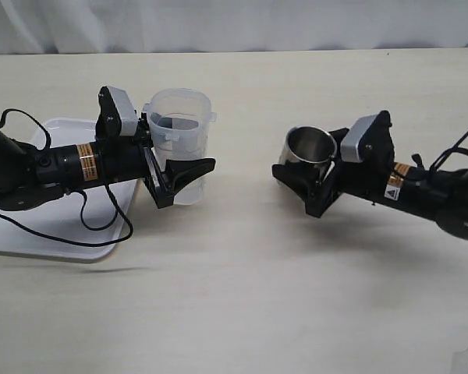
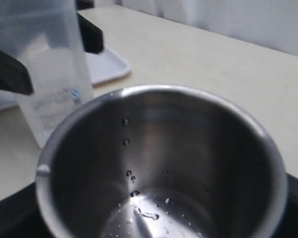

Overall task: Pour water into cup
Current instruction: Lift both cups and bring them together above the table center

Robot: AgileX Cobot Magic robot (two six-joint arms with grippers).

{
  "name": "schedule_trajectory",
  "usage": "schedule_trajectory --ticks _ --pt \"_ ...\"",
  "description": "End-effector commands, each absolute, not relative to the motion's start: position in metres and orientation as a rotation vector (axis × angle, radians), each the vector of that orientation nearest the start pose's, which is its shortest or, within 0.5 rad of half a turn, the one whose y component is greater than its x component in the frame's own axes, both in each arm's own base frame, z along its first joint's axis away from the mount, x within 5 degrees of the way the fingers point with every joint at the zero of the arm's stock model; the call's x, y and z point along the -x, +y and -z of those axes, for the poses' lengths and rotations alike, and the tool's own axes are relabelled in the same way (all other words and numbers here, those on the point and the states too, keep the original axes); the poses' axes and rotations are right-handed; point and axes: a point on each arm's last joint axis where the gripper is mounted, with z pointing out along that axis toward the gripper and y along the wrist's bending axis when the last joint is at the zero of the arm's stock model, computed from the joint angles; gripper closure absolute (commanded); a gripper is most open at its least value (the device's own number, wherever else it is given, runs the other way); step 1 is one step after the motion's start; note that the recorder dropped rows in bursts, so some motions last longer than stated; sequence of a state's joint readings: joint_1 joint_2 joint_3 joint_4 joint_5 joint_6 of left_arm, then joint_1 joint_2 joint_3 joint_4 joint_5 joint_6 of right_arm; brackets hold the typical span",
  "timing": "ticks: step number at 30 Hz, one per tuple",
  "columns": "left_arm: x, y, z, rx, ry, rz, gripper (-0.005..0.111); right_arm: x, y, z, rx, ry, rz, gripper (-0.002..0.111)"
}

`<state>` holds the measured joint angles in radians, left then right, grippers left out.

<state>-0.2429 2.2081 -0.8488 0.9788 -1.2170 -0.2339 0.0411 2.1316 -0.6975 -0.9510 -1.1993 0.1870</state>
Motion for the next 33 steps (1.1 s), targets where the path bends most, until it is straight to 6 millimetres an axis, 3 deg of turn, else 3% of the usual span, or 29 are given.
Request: schedule_trajectory --ticks 1,13,24,27,30,33 --pt "-0.323 -0.153 -0.082 -0.995 1.511 0.821 0.107 -0.328 0.092 -0.099 0.943 1.592 -0.852 0.104" --pt "-0.335 -0.151 -0.109 -0.849 1.501 0.807 0.107 -0.344 0.098 -0.115 1.269 1.489 -0.931 0.104" --pt "-0.367 -0.163 -0.138 -0.858 1.429 0.866 0.107 -0.352 0.099 -0.121 1.259 1.458 -0.898 0.104" --pt "-0.367 -0.164 -0.138 -0.902 1.437 0.862 0.107 -0.358 0.111 -0.124 1.285 1.423 -0.901 0.104" --pt "-0.368 -0.161 -0.136 -0.977 1.571 0.770 0.107 -0.362 0.125 -0.125 1.312 1.391 -0.914 0.104" --pt "-0.366 -0.161 -0.142 -1.013 1.569 0.746 0.107 -0.368 0.125 -0.125 1.314 1.381 -0.905 0.104"
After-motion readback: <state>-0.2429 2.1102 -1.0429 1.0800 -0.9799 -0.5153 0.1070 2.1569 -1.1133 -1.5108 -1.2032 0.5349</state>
